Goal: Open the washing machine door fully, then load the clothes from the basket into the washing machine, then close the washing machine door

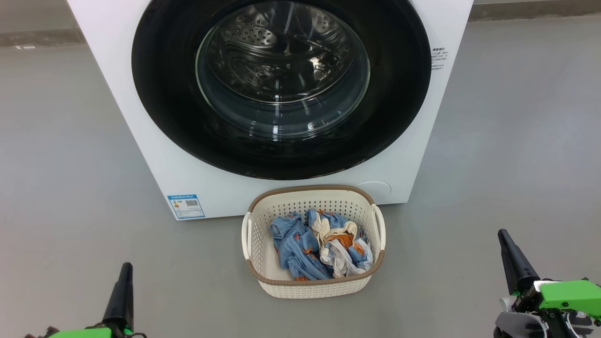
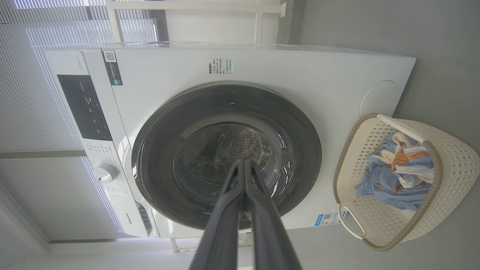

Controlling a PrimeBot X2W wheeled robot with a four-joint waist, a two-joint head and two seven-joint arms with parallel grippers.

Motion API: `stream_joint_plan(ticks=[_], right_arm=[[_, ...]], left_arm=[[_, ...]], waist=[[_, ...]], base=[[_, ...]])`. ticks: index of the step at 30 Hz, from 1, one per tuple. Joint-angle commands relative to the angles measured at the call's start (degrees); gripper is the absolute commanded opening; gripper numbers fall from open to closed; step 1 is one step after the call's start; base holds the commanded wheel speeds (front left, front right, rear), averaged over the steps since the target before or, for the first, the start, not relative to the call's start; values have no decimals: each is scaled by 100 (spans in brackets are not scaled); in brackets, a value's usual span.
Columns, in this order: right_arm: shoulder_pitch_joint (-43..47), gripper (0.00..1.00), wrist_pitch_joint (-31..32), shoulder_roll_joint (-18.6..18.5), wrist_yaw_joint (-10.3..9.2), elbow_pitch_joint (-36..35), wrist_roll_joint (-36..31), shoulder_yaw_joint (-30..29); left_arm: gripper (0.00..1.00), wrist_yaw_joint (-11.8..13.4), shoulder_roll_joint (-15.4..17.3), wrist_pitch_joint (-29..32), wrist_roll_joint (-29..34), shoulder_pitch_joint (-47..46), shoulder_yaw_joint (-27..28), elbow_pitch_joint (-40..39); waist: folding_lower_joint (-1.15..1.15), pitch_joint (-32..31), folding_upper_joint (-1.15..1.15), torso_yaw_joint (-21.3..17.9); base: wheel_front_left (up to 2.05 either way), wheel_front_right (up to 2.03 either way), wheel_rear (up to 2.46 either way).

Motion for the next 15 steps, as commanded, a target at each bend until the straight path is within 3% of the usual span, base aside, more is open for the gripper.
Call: stream_joint_plan(ticks=[1,15], right_arm=[[-299,0,30,-58,34,-142,-57,105],[-299,0,30,-58,34,-142,-57,105]], left_arm=[[0,-37,48,36,55,-248,184,-104],[0,-37,48,35,54,-248,184,-104]], waist=[[0,0,0,0],[0,0,0,0]], base=[[0,0,0],[0,0,0]])
